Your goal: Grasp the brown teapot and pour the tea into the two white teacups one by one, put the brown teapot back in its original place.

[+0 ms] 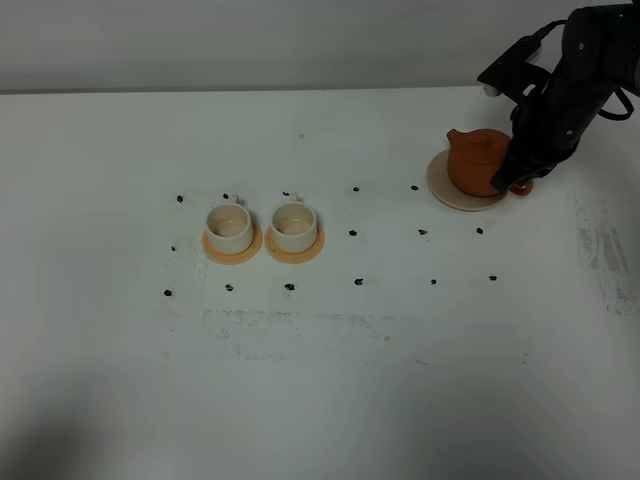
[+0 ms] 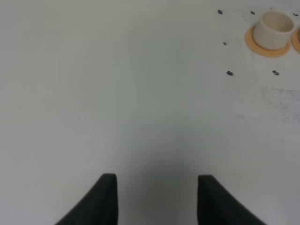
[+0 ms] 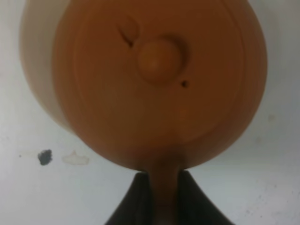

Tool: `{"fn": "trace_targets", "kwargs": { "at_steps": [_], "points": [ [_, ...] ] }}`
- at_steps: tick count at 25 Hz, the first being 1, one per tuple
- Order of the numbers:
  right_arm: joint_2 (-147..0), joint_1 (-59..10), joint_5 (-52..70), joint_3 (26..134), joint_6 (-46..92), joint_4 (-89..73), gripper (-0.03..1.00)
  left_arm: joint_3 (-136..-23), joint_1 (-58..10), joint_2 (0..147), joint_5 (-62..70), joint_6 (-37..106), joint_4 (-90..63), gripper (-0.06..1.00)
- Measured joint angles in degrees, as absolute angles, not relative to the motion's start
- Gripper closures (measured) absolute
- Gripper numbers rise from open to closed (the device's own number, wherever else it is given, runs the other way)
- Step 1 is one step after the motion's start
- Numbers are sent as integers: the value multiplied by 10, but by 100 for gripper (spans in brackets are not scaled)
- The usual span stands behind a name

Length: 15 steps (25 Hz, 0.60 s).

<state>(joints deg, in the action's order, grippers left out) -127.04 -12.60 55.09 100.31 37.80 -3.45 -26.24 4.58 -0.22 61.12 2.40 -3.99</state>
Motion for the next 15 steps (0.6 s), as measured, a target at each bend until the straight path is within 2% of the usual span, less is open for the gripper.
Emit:
{"fn": "trace_targets", "kwargs": {
  "at_steps": [15],
  "points": [
    [-1263, -121, 547, 1003, 392, -50, 85, -262, 46, -2, 611, 24, -40, 52]
  ]
}}
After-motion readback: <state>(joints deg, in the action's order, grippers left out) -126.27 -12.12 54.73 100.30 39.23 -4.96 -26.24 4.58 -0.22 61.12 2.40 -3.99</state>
